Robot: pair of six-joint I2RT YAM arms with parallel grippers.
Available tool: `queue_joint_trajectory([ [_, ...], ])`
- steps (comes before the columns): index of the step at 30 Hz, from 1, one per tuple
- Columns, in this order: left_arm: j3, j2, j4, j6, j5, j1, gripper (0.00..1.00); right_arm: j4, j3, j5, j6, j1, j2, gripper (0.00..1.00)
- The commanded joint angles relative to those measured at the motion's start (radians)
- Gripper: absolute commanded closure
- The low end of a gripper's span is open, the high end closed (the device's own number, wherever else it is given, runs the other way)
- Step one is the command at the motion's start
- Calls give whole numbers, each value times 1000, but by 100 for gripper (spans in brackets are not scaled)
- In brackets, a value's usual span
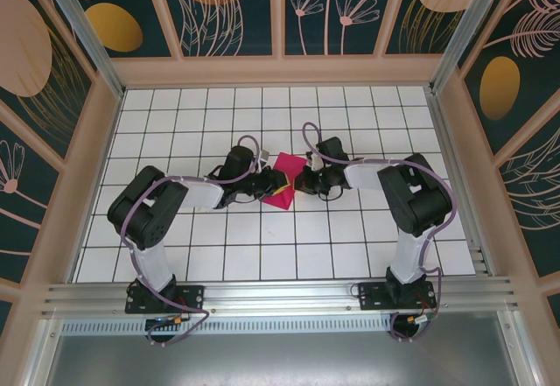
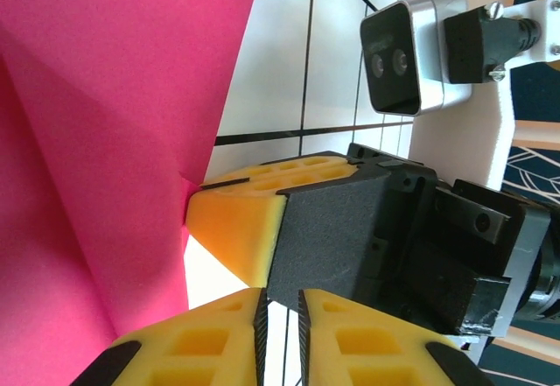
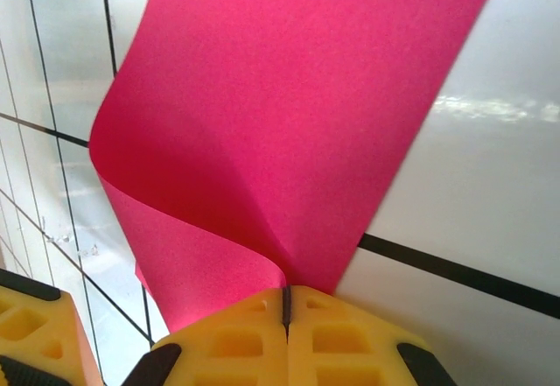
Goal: Fold a paper plane with a square sheet of paper (pick it up from the middle)
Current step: Fold the triangle a second time at the center of the table.
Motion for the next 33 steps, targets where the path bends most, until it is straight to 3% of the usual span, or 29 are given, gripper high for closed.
queue_joint_trajectory([
  [1,27,23,-22,24,19,-8,79,-25,15,26,-27,-10,-21,96],
  [33,60,70,-40,40,21,-20,81,-34,5,58,-48,-14,-60,97],
])
